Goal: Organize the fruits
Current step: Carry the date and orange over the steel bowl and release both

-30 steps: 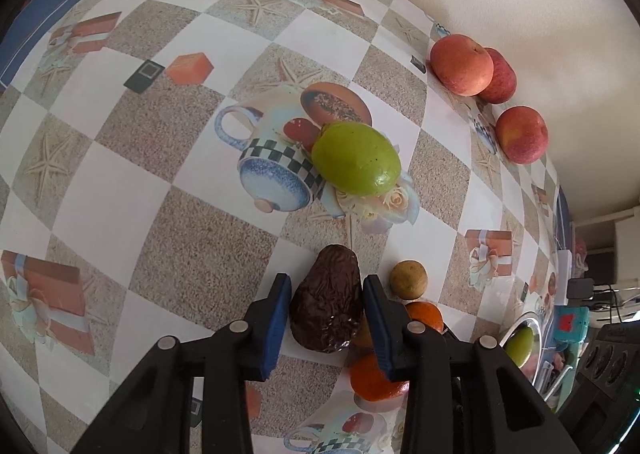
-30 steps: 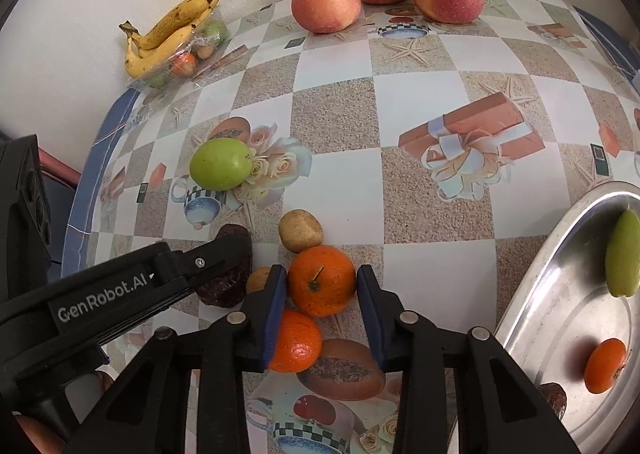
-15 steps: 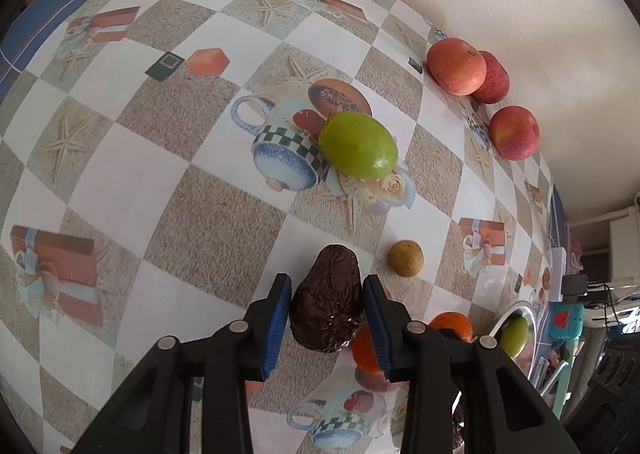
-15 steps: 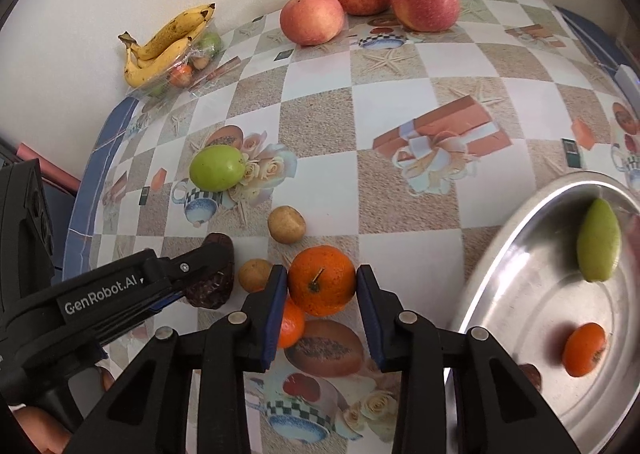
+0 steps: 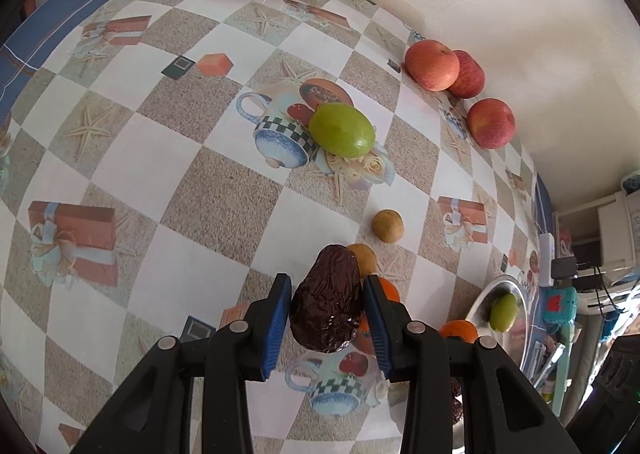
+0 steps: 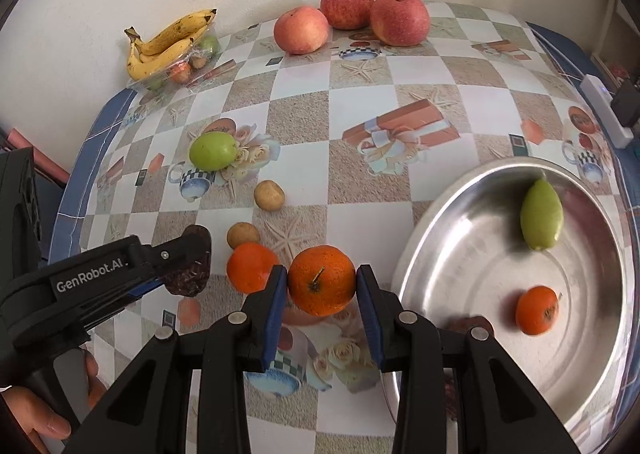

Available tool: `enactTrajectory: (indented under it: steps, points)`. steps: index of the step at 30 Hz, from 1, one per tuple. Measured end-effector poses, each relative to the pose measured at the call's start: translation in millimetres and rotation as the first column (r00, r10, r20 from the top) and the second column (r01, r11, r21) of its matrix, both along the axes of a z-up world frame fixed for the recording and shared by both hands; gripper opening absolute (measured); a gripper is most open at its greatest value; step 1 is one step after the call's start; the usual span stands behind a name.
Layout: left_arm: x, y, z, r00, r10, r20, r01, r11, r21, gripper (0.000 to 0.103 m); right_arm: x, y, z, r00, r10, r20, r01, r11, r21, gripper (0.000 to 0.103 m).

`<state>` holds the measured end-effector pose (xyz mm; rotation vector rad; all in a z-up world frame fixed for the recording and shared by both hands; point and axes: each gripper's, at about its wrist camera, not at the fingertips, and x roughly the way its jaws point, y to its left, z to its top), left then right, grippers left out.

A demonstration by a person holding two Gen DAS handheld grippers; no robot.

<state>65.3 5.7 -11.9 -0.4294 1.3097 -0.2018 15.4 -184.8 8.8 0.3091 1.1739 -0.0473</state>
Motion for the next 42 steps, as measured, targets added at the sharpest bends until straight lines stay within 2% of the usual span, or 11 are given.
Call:
enactTrajectory:
  steps: [13,20,23,27,32,37,42]
  points:
    - [-2.0,-6.2,8.1,0.999,-0.023,0.031,0.022,1.000,0.022,0.039,-7.7,-4.7,5.9,1.000,-0.016,0.010,0.016,1.000,-0.011,0.037]
    - [-9.5,-42.2,19.3,0.985,-0.146,0.091,0.142,0.989,0.044,0.039,-9.3,-25.3,11.1,0.996,-0.084,0.019,0.084,0.996,-0.002,0.037]
    - [-16.1,-64.7,21.8,0.970,-0.215,0.112,0.211,0.977,0.044,0.039,-12.6,-41.2,13.2,0.990,-0.137,0.025,0.138,0.990,-0.014,0.037]
    - [-29.2,-99.0,24.1,0.933,-0.327,0.151,0.321,0.945,0.064,0.040,-20.4,-69.3,13.5,0.972,-0.236,0.020,0.236,0.972,-0.019,0.037]
    - [-46.1,-131.1,22.0,0.892,-0.419,0.172,0.416,0.908,0.056,0.040,-30.4,-99.9,11.4,0.941,-0.339,0.004,0.339,0.940,-0.019,0.037]
    - [-55.3,-152.3,20.4,0.861,-0.472,0.191,0.474,0.880,0.040,0.041,-38.5,-119.2,10.4,0.920,-0.391,-0.002,0.391,0.920,-0.004,0.037]
    - [-57.5,-157.8,20.3,0.848,-0.493,0.196,0.492,0.869,0.055,0.044,-40.2,-124.5,8.1,0.918,-0.397,-0.011,0.397,0.918,-0.008,0.037]
